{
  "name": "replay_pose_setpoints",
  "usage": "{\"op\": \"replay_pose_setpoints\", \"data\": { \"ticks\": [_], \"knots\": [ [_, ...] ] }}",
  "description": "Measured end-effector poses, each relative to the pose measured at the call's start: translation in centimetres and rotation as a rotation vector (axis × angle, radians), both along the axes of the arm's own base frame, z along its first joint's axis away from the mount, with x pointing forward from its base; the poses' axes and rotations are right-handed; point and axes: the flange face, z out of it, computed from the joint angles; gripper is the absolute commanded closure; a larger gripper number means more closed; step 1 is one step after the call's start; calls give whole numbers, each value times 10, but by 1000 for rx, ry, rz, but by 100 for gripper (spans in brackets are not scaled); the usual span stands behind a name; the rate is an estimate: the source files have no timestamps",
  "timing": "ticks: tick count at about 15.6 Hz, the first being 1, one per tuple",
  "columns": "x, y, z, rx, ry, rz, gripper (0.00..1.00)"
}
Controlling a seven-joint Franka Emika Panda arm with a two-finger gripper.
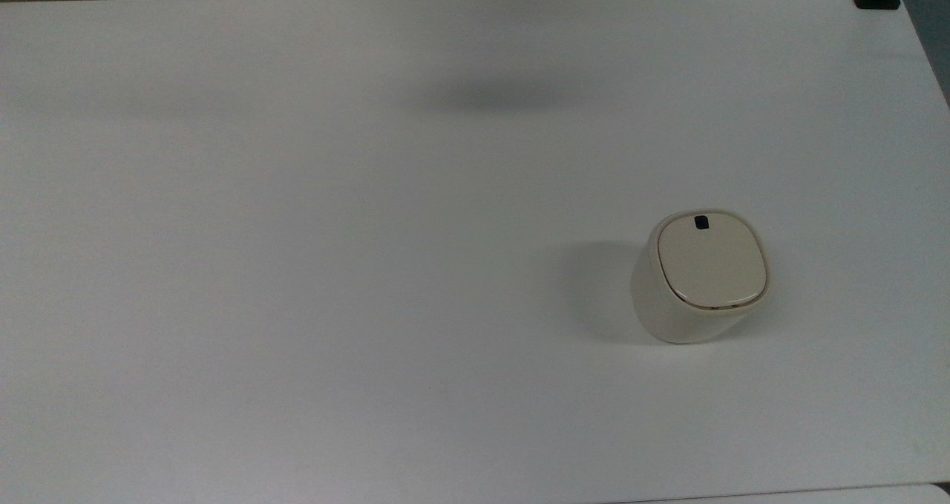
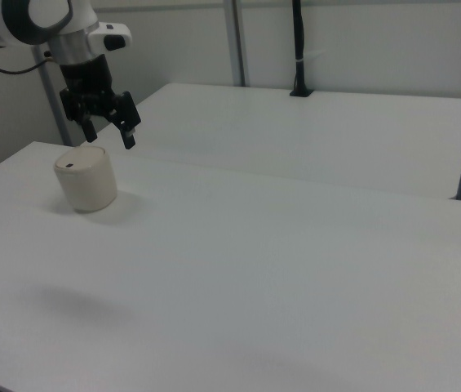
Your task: Open the trash bin
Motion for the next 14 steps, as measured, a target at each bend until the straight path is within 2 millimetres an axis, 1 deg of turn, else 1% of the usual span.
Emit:
{"op": "replay_pose_setpoints", "data": {
  "ticks": [3, 6, 7, 8, 9, 10, 11, 13, 14],
  "knots": [
    [0, 0, 0, -2, 1, 23, 0],
    [2, 0, -4, -8, 10, 117, 0],
    [4, 0, -8, -10, 16, 152, 4],
    [6, 0, -12, -12, 25, 183, 16],
    [8, 1, -17, -12, 34, 205, 32],
    [12, 5, -23, -13, 40, 228, 43],
    [15, 13, -27, -14, 35, 249, 54],
    [23, 37, -37, -14, 19, 287, 87],
    [27, 48, -42, -13, 12, 298, 100]
  ]
}}
